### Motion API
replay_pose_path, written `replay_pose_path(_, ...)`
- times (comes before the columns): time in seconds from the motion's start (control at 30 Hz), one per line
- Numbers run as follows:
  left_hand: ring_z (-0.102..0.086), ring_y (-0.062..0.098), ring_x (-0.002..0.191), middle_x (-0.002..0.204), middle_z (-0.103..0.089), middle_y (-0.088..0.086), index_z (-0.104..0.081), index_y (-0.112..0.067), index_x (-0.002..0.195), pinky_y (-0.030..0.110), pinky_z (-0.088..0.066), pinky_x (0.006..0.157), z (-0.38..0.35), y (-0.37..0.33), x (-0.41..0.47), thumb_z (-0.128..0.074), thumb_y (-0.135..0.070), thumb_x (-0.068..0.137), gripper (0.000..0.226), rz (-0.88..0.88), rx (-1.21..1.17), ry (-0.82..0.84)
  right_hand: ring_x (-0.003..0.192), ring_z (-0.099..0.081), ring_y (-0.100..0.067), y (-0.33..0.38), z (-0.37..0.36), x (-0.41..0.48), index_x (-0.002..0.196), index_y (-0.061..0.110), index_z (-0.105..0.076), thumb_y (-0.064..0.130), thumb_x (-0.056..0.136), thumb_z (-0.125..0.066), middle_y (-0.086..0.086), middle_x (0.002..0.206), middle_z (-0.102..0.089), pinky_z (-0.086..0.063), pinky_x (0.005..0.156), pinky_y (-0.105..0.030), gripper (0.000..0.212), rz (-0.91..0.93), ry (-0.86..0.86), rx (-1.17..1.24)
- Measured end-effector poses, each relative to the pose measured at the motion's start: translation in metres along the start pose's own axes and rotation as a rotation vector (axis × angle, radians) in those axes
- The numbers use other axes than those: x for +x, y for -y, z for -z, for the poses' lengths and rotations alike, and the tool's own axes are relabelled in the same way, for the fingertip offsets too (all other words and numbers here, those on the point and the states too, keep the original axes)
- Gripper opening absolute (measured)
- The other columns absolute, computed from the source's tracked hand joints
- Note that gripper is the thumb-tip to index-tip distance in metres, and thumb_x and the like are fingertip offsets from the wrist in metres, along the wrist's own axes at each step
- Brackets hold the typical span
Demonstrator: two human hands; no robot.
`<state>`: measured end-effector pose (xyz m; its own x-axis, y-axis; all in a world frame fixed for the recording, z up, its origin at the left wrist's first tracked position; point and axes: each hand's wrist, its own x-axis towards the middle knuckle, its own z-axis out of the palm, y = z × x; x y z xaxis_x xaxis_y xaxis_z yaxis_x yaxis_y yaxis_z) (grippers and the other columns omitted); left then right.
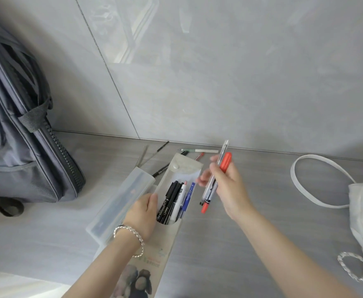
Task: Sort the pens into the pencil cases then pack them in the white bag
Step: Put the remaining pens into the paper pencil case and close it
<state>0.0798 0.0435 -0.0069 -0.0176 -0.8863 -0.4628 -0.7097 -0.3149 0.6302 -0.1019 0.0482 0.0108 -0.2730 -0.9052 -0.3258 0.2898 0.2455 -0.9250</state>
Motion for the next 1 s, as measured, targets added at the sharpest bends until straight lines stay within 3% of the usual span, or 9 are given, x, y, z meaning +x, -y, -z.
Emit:
replay_pose_path(0.13,-0.038,0.015,0.058,0.061,-0.040,-0.001,-0.036,-0.013,0.064,0.027,-0.032,0.058,-0.014,-0.009,-0.006,-0.031,-0.029,0.099,0.038,-0.067,0.043,0.030,0.078,-0.068,-0.021,0.010,-0.010,-0.024,0.100,0.016,-0.053,-0.002,0.094,-0.038,-0.002,0.069,-0.067,-0.056,0.082,-0.031,0.024,0.059,0.071,0.457)
replay_pose_path(0.3,-0.039,0.015,0.060,0.060,-0.040,-0.004,-0.037,-0.016,0.064,0.030,-0.032,0.064,-0.024,-0.020,-0.013,-0.031,-0.030,0.099,0.038,-0.175,0.050,0.081,0.098,-0.062,-0.019,-0.015,-0.014,-0.039,0.112,0.014,-0.056,-0.008,0.082,-0.059,-0.001,0.090,-0.065,-0.046,0.097,-0.031,0.037,0.002,-0.059,0.334)
replay_pose_path(0.37,-0.038,0.016,0.061,0.061,-0.039,-0.004,-0.038,-0.015,0.064,0.030,-0.033,0.063,-0.026,-0.022,-0.014,-0.031,-0.029,0.099,0.038,-0.196,0.039,0.103,0.091,-0.063,-0.016,-0.016,-0.008,-0.042,0.117,0.014,-0.049,-0.008,0.084,-0.057,-0.002,0.090,-0.064,-0.049,0.092,-0.028,0.041,0.085,-0.097,0.232)
replay_pose_path(0.5,-0.043,0.017,0.066,0.065,-0.045,-0.003,-0.048,-0.012,0.072,0.030,-0.037,0.067,-0.029,-0.024,-0.016,-0.031,-0.031,0.099,0.037,-0.201,0.056,0.128,0.087,-0.063,-0.021,-0.021,-0.002,-0.045,0.093,0.019,-0.056,0.010,0.082,-0.065,-0.007,0.090,-0.064,-0.053,0.081,-0.037,0.017,0.263,-0.031,-0.426)
replay_pose_path(0.6,-0.041,0.013,0.062,0.062,-0.042,-0.005,-0.042,-0.017,0.066,0.026,-0.034,0.063,-0.029,-0.025,-0.015,-0.031,-0.030,0.099,0.037,-0.195,0.054,0.133,0.081,-0.064,-0.004,-0.021,-0.003,-0.044,0.105,0.038,-0.040,-0.005,0.078,-0.062,0.007,0.086,-0.064,-0.050,0.074,-0.017,0.056,0.251,0.006,-0.349)
replay_pose_path(0.77,-0.040,0.012,0.059,0.061,-0.041,-0.005,-0.043,-0.016,0.066,0.027,-0.033,0.061,-0.026,-0.026,-0.010,-0.031,-0.030,0.099,0.038,-0.203,0.019,0.109,0.072,-0.065,-0.010,-0.019,-0.006,-0.034,0.111,0.039,-0.035,-0.011,0.078,-0.059,0.004,0.078,-0.066,-0.051,0.069,-0.021,0.065,0.293,-0.004,-0.278)
replay_pose_path(0.83,-0.042,0.011,0.060,0.063,-0.044,-0.005,-0.051,-0.009,0.075,0.023,-0.033,0.060,-0.024,-0.025,-0.007,-0.031,-0.031,0.099,0.038,-0.200,0.014,0.098,0.067,-0.061,-0.011,-0.017,-0.010,-0.032,0.114,0.040,-0.034,-0.005,0.080,-0.060,-0.001,0.073,-0.064,-0.050,0.067,-0.023,0.062,0.290,0.011,-0.208)
replay_pose_path(0.9,-0.044,0.013,0.064,0.066,-0.047,-0.003,-0.053,-0.004,0.082,0.022,-0.034,0.060,-0.022,-0.024,-0.005,-0.031,-0.031,0.099,0.039,-0.195,0.011,0.096,0.069,-0.061,-0.013,-0.013,-0.012,-0.031,0.113,0.043,-0.036,0.017,0.086,-0.057,-0.005,0.072,-0.064,-0.050,0.069,-0.030,0.043,0.262,0.022,-0.175)
replay_pose_path(1.0,-0.042,0.015,0.065,0.066,-0.045,-0.002,-0.047,-0.009,0.074,0.021,-0.033,0.060,-0.020,-0.023,-0.006,-0.030,-0.031,0.099,0.037,-0.189,0.016,0.097,0.064,-0.065,-0.010,-0.006,-0.013,-0.027,0.118,0.040,-0.034,0.031,0.096,-0.039,0.001,0.072,-0.065,-0.052,0.064,-0.028,0.024,0.273,-0.033,-0.144)
